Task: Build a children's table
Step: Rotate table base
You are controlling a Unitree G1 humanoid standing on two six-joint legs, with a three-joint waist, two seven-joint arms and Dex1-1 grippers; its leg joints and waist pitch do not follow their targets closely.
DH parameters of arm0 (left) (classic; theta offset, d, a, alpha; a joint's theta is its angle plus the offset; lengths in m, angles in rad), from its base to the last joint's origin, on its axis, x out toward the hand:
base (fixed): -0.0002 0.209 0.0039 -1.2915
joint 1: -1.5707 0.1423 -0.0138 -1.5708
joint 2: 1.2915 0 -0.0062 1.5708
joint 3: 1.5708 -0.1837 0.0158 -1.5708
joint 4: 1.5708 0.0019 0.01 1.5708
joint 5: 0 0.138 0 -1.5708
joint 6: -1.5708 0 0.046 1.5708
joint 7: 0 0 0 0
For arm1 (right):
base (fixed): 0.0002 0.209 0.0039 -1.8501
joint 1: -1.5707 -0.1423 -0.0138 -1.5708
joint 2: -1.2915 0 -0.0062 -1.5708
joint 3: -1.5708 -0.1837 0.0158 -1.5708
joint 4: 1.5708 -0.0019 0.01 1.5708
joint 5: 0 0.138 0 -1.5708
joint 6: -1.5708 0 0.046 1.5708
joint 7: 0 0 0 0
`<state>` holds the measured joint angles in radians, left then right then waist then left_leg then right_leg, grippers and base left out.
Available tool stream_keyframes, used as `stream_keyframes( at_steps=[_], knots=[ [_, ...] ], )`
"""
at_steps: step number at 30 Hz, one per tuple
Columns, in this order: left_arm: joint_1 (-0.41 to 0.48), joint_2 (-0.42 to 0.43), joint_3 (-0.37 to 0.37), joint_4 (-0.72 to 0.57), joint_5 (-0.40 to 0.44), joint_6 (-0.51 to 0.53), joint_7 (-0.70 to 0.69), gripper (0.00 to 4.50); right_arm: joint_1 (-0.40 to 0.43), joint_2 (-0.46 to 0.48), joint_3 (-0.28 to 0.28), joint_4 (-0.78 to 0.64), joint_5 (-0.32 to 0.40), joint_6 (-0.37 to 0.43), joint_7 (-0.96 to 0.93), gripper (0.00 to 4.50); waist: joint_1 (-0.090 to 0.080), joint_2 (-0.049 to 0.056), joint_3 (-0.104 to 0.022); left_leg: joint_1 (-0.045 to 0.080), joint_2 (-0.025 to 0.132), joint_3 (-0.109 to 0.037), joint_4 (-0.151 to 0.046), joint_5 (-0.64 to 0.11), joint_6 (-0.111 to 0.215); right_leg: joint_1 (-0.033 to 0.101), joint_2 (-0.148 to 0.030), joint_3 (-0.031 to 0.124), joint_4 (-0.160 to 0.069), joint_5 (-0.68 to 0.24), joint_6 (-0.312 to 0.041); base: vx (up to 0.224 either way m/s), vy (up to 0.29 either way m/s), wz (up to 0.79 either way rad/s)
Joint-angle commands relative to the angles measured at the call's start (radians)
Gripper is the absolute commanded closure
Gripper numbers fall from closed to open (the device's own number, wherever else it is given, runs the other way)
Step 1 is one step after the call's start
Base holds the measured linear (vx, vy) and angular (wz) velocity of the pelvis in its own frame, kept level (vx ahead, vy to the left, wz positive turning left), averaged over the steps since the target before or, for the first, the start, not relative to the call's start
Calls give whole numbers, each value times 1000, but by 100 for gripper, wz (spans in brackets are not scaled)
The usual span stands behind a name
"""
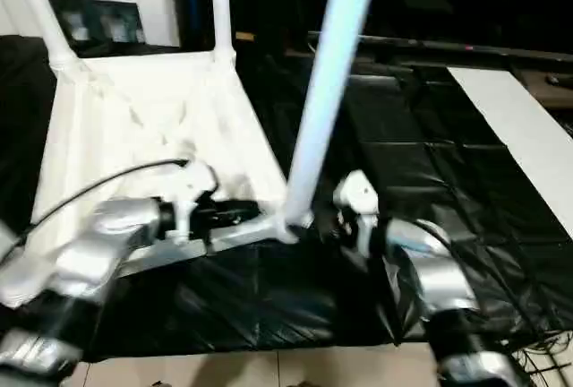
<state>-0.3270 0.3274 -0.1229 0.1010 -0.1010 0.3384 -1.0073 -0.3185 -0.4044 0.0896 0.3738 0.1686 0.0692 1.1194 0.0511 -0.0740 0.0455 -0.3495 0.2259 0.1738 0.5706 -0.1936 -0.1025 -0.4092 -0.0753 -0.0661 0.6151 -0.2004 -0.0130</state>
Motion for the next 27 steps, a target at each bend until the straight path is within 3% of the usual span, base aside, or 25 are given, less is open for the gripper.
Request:
stream_keyframes(
  at_steps=[1,4,8,13,14,15,16,17,20,21,22,23,24,25,26,27],
  knots=[
    [28,29,27,-90,-36,49,-11,352,9,-25,9,-34,8,13,23,123,6,2,-53,-4,13,9,-53,-125,90,64,-51,44,-62,-83,-243,0,0,0],
    [75,63,55,-185,-80,114,-28,328,29,-50,20,-73,23,42,53,123,8,4,-50,2,12,10,-55,-142,78,57,-47,44,-67,-121,-230,0,0,0],
    [219,162,162,-403,-230,284,-81,295,65,-54,48,-167,83,126,112,123,5,5,-47,-5,12,8,-58,-139,76,57,-44,43,-62,-116,-226,0,0,0],
    [299,222,208,-472,-308,371,-117,257,37,2,72,-140,82,131,100,123,7,4,-44,2,10,9,-60,-192,51,47,-43,44,-73,-222,-201,0,0,0],
    [313,239,209,-484,-319,385,-128,255,31,10,78,-135,79,132,101,123,4,6,-42,-2,9,5,-64,-202,42,49,-43,44,-73,-251,-185,0,0,0],
    [337,259,214,-501,-326,408,-134,255,16,33,82,-110,66,112,83,123,5,3,-42,2,10,7,-64,-204,39,45,-43,44,-76,-254,-180,0,0,0],
    [369,281,220,-511,-322,415,-145,249,-6,60,81,-77,60,100,63,123,6,6,-43,6,11,6,-63,-206,35,41,-44,45,-73,-251,-184,0,0,0],
    [391,295,225,-518,-318,419,-151,237,-21,79,79,-55,56,92,49,123,-1,6,-41,-2,9,4,-67,-205,31,45,-41,44,-73,-253,-183,0,0,0],
    [436,322,241,-525,-303,411,-148,215,-58,116,68,-6,38,77,-26,123,-1,11,-43,4,9,5,-66,-201,15,43,-40,45,-72,-232,-179,0,0,0],
    [481,349,265,-541,-311,418,-146,215,-92,140,56,44,21,48,-96,123,3,16,-45,14,10,9,-62,-198,13,38,-40,47,-69,-195,-191,0,0,0],
    [513,366,281,-548,-313,417,-152,210,-121,157,47,91,1,22,-155,123,2,15,-46,14,10,9,-61,-188,11,37,-41,47,-66,-169,-202,0,0,0],
    [540,379,296,-556,-319,418,-159,181,-140,168,40,123,-4,10,-182,123,-3,11,-42,1,6,6,-67,-190,4,44,-38,45,-64,-179,-199,0,0,0],
    [566,393,312,-560,-324,422,-168,176,-160,175,33,156,-15,4,-216,123,-4,12,-42,1,7,5,-67,-203,-1,44,-38,45,-64,-200,-194,0,0,0],
    [594,406,331,-567,-329,420,-181,176,-180,179,26,187,-25,-7,-252,123,-5,10,-43,6,6,7,-64,-213,-4,41,-40,48,-67,-216,-186,0,0,0],
    [621,420,352,-579,-344,430,-188,171,-197,187,13,214,-21,-17,-269,123,-6,12,-41,4,6,5,-68,-224,-7,42,-39,47,-69,-235,-180,0,0,0],
    [645,430,371,-589,-358,436,-196,171,-215,192,1,242,-24,-26,-299,123,-6,15,-43,10,7,7,-64,-228,-10,38,-40,48,-66,-218,-187,0,0,0]
  ],
)
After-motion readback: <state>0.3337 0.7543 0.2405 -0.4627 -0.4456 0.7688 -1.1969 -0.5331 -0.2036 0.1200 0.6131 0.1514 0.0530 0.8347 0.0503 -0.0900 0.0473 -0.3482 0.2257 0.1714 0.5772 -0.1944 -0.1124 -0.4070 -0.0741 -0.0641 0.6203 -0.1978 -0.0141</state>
